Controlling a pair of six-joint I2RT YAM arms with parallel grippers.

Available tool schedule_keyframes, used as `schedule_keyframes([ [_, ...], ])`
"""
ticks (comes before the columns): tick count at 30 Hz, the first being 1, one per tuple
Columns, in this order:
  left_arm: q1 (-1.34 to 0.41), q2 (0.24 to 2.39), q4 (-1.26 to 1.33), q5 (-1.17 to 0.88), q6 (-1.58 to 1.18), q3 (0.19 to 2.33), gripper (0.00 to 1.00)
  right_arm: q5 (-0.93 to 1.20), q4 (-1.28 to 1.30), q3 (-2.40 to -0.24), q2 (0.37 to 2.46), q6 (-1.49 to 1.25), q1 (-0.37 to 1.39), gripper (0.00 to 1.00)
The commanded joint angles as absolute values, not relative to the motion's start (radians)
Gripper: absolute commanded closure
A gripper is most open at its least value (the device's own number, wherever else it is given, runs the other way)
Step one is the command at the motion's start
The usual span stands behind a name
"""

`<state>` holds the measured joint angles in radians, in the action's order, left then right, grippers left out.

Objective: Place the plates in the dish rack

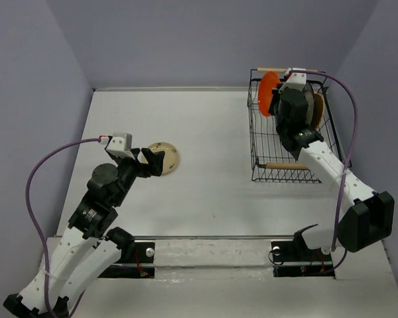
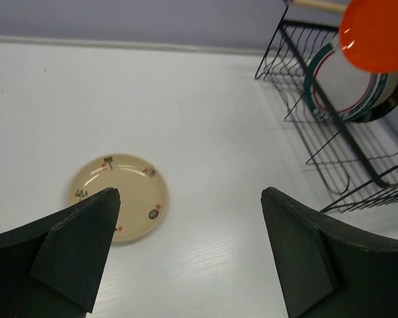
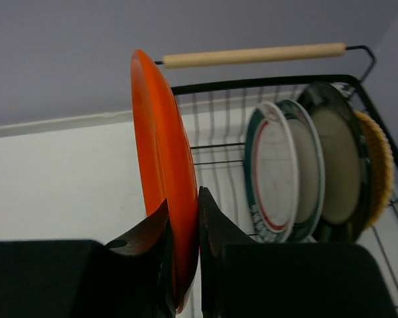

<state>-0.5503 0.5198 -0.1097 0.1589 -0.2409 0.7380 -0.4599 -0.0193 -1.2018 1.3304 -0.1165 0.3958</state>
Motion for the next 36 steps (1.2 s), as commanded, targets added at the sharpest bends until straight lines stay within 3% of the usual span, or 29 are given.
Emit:
schedule_keyframes([
  [1, -0.552, 0.526, -0.124, 0.181, -0.178, 0.696, 0.01, -0.698, -0.090, -1.253, 1.403, 0.023, 0.316, 0.93],
  [16, -0.551, 0.508, -0.123, 0.156, -0.192, 0.687, 0.01, -0.684, -0.218, -1.402, 1.797, 0.230, 0.241, 0.93],
  [36, -0.496, 0.551, -0.115, 0.107, -0.198, 0.687, 0.01, -0.534, -0.218, -1.401, 1.948, 0.120, 0.181, 0.93],
])
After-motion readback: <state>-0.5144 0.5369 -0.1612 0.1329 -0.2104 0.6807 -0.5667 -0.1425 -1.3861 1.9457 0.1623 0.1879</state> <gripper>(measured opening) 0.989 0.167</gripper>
